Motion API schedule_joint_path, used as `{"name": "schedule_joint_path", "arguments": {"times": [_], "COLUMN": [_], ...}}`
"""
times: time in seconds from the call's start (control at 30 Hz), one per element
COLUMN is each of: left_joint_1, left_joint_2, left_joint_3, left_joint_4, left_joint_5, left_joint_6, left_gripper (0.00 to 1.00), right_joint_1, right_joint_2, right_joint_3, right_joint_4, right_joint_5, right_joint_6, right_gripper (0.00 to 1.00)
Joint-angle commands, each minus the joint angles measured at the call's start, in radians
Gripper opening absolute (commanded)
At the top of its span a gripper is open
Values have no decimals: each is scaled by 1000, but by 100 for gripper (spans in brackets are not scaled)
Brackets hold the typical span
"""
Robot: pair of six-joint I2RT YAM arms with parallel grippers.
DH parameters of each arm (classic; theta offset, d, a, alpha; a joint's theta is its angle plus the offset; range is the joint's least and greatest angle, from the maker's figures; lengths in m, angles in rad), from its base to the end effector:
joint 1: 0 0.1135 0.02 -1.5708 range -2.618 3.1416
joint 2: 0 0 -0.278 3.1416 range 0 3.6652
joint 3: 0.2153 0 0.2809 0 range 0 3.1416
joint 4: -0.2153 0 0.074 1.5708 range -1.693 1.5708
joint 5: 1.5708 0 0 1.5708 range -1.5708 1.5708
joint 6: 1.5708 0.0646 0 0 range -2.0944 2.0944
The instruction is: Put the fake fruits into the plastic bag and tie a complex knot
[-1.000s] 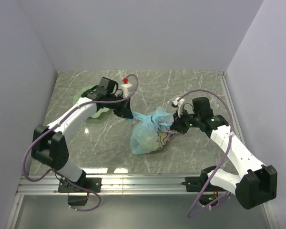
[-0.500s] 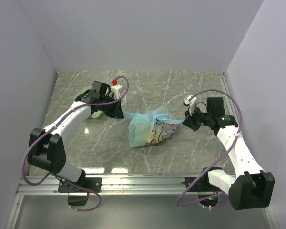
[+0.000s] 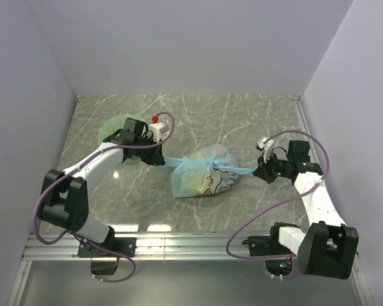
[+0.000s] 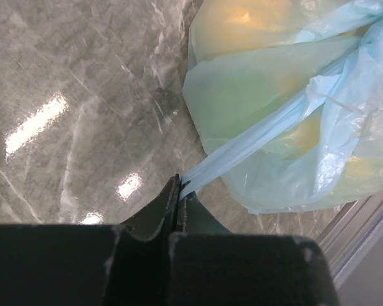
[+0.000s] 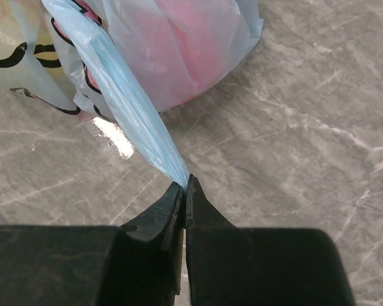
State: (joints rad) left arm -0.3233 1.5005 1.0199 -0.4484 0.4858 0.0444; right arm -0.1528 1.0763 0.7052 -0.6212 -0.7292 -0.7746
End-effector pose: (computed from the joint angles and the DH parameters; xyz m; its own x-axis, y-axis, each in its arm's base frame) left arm 0.3223 -0.1398 0.2121 -0.7345 0.2875 -0.6146 0.5792 0.7376 -0.3471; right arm 0.2362 0.0072 0.2123 -0.4190 -0.4632 -0.7810 -0.7550 0.6555 0.0163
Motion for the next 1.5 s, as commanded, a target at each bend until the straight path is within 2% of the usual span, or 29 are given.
{"name": "schedule_joint_path", "arguments": {"times": [0.0, 0.07, 0.17, 0.27, 0.37, 0.47, 0.7, 0.8, 0.97, 1.03, 1.07, 1.13, 1.17, 1.2, 1.23, 1.27, 1.3, 1.33, 1.37, 1.43, 1.47], "left_joint_1": [155, 155, 153, 165, 190, 194, 225, 225, 225, 225, 225, 225, 225, 225, 224, 224, 222, 222, 222, 224, 225], "left_joint_2": [-3, -3, 3, 53, 66, 92, 199, 224, 248, 247, 235, 212, 192, 181, 173, 155, 147, 136, 112, 87, 57], "left_joint_3": [-24, 18, 148, 314, 384, 378, 246, 244, 311, 341, 344, 347, 348, 361, 367, 374, 388, 396, 402, 427, 436], "left_joint_4": [-41, -47, -52, -84, -59, -49, 51, 59, 21, 8, 4, 2, -3, -16, -22, -29, -35, -41, -44, -59, -64], "left_joint_5": [-345, -310, -270, -259, -239, -257, -309, -280, -207, -178, -159, -98, -69, -26, -10, -1, 2, 13, 16, 17, 20], "left_joint_6": [101, 103, 92, 92, 84, 104, 127, 120, 94, 87, 87, 81, 77, 65, 55, 48, 26, 17, 0, -21, -29], "left_gripper": [0, 0, 0, 0, 0, 0, 0, 0, 1, 7, 14, 24, 36, 43, 58, 65, 67, 76, 92, 99, 99], "right_joint_1": [-105, -100, -80, -82, -85, -83, -80, -48, 33, 62, 65, 73, 76, 75, 75, 75, 75, 76, 76, 76, 76], "right_joint_2": [7, 23, 86, 143, 171, 189, 327, 385, 373, 364, 360, 332, 321, 300, 291, 278, 258, 245, 232, 195, 182], "right_joint_3": [-6, 25, 182, 296, 359, 341, 234, 266, 275, 295, 301, 315, 321, 326, 338, 344, 350, 365, 375, 405, 418], "right_joint_4": [-2, -12, -23, -12, -14, 12, 147, 109, 89, 64, 57, 40, 34, 17, 11, -1, -23, -31, -46, -81, -93], "right_joint_5": [376, 343, 318, 303, 284, 280, 329, 306, 281, 268, 261, 248, 231, 223, 214, 194, 185, 174, 148, 133, 123], "right_joint_6": [-92, -57, 46, 72, 83, 87, 97, 120, 150, 175, 184, 202, 207, 213, 221, 221, 225, 233, 233, 254, 261], "right_gripper": [0, 0, 0, 0, 0, 0, 0, 0, 0, 0, 1, 10, 19, 26, 35, 53, 62, 71, 78, 80, 81]}}
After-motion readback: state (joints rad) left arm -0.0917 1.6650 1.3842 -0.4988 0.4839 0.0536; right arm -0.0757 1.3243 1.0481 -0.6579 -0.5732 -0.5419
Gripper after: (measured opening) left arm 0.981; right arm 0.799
